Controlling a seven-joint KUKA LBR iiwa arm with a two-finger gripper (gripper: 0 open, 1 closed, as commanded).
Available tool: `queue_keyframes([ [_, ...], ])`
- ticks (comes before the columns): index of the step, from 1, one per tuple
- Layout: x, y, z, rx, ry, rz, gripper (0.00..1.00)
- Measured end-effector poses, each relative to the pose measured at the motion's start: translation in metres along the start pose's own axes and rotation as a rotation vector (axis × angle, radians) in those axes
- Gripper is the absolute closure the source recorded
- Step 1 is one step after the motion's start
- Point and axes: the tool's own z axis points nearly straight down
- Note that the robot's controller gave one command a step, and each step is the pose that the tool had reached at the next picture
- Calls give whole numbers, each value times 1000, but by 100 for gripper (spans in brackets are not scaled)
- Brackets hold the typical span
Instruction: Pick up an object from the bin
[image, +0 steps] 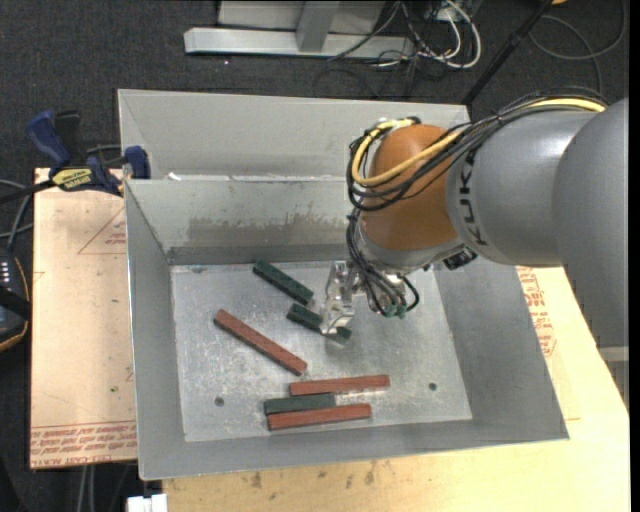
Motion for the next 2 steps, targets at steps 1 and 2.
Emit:
queue_keyframes([
  [1, -8, 5, -10, -1, -12, -1, 100],
  [2, 8, 0, -87, -1, -6, 4, 0],
])
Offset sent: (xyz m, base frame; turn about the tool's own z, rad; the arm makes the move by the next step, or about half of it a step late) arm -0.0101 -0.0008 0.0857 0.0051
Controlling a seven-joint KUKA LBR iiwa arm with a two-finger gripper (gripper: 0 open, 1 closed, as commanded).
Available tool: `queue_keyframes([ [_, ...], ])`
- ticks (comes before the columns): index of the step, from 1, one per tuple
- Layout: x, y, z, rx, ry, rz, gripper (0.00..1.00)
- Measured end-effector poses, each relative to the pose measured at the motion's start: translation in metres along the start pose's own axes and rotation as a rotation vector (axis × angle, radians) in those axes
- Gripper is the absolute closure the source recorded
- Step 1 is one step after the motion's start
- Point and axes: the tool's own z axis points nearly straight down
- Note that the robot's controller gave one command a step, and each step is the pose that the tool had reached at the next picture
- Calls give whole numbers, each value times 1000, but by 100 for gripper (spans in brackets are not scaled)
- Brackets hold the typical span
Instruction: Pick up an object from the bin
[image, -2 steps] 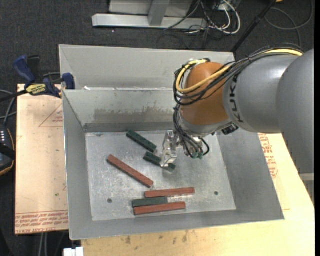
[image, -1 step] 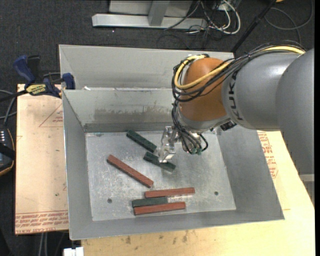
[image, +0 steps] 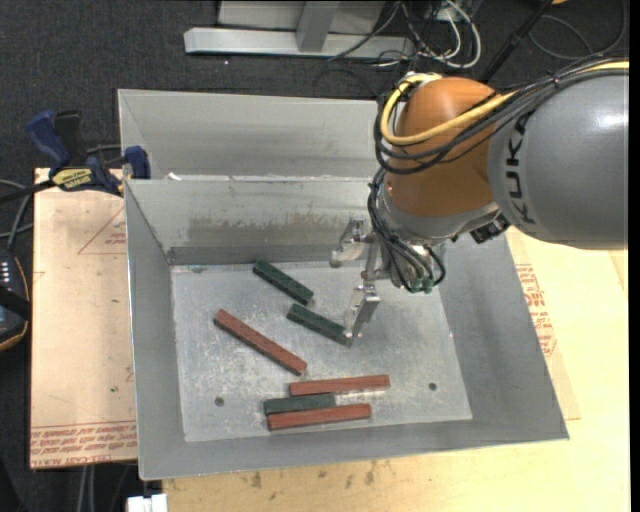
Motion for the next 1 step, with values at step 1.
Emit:
queue_keyframes([
  [1, 1, 0, 2, 0, 4, 0, 0],
])
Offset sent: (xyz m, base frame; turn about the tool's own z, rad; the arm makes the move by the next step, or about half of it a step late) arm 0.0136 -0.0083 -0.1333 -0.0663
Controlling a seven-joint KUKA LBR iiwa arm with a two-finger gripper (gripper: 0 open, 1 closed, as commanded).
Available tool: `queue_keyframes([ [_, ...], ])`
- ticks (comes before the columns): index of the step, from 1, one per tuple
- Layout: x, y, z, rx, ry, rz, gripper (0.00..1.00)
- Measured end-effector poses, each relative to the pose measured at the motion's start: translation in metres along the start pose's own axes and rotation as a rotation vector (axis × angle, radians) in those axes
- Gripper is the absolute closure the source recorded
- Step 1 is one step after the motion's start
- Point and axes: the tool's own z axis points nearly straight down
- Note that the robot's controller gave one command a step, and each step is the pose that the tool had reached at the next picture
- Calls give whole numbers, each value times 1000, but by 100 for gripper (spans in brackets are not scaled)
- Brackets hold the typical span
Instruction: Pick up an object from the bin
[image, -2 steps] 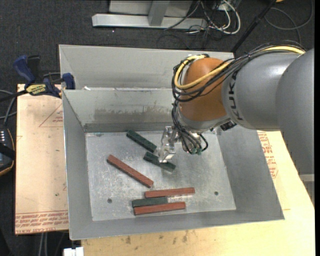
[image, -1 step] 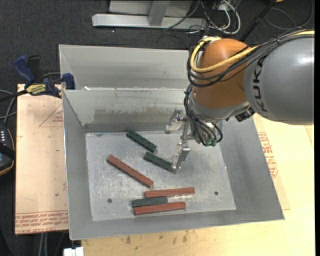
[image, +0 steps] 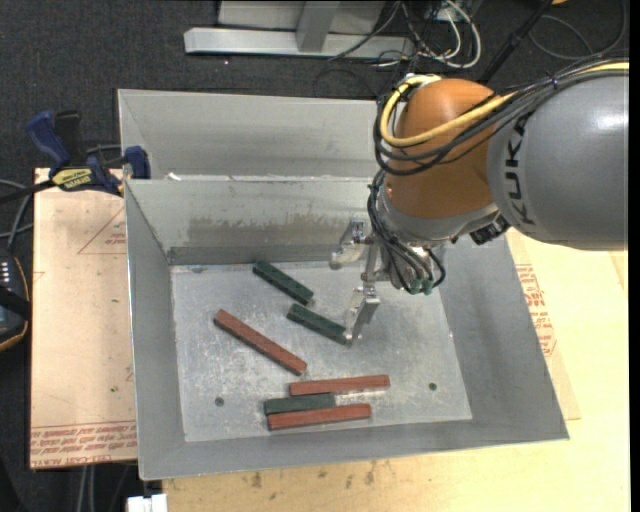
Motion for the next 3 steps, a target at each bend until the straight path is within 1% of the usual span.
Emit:
queue_keyframes([
  [1, -20, -6, 123, -4, -13, -65, 100],
  [2, -20, -6, 123, -4, -13, -65, 100],
  [3, -9, -14, -1, 1, -1, -82, 100],
])
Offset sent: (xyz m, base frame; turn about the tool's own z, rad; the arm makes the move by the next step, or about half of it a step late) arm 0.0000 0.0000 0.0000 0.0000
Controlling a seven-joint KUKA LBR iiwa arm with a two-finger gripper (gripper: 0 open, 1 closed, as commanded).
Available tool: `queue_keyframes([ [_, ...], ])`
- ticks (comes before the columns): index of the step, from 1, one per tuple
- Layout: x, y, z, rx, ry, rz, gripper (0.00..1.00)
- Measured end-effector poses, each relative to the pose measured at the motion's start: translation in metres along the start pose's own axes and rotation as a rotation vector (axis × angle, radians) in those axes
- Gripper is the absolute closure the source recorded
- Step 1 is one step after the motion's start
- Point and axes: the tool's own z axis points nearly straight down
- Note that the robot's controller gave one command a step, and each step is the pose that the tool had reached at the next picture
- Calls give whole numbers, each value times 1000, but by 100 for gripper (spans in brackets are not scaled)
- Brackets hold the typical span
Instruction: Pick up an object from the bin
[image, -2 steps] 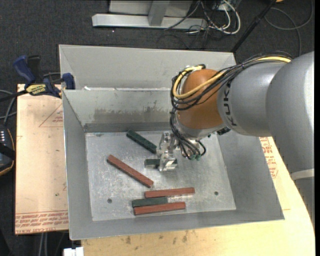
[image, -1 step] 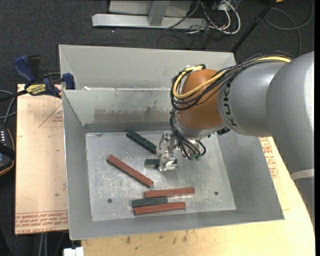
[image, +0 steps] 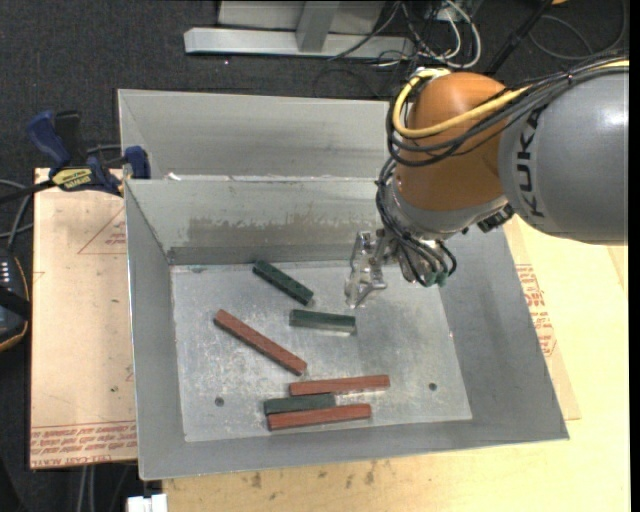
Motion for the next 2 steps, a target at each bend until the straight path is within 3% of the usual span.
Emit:
queue_keyframes([
  [1, 0, 0, 0, 0, 0, 0, 100],
  [2, 16, -9, 3, -1, 3, -221, 0],
])
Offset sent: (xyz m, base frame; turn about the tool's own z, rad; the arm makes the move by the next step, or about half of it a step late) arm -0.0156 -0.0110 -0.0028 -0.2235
